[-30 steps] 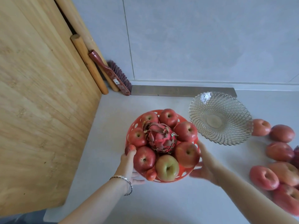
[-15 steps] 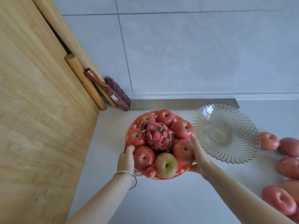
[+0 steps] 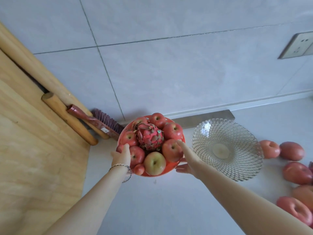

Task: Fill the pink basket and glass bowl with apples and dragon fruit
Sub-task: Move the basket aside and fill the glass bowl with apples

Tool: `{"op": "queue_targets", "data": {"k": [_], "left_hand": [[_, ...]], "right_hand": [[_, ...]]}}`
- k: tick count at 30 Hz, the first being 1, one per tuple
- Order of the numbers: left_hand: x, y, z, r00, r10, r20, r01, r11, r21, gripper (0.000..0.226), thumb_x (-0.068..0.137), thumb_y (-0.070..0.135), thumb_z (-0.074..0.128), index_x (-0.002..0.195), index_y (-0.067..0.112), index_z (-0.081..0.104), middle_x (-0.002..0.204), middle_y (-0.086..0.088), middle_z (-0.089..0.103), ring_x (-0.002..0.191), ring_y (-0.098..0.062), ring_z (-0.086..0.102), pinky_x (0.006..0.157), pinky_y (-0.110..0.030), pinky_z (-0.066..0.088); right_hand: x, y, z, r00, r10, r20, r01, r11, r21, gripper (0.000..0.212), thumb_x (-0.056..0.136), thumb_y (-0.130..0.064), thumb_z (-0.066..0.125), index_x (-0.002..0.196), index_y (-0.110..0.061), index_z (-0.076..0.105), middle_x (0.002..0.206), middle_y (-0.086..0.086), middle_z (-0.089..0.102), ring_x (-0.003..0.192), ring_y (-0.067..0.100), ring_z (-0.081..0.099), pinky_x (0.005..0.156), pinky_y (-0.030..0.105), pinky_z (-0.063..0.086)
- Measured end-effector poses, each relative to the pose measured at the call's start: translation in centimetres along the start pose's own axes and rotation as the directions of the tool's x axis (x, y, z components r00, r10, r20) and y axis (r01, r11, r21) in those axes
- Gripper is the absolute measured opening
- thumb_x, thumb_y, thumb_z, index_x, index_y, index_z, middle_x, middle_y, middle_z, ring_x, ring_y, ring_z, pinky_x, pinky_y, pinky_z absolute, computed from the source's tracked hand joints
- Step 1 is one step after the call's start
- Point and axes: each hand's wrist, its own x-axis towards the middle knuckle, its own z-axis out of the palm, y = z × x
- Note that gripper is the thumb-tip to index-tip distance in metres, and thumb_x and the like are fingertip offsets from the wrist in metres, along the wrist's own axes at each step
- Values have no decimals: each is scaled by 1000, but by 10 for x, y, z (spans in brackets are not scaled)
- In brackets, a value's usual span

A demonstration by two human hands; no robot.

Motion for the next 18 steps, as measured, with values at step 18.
{"op": "queue_targets", "data": {"k": [18], "left_hand": [[-171, -81, 213, 911, -39, 411, -183, 854, 487, 51, 88, 22, 51, 129, -4, 35, 137, -21, 38, 124, -34, 42, 98, -33, 37]], "right_hand": [[-90, 44, -228, 913, -346, -216, 189, 827, -529, 10, 79, -23, 61, 72, -30, 60, 68, -5, 65, 73, 20, 67, 63, 27, 47]]}}
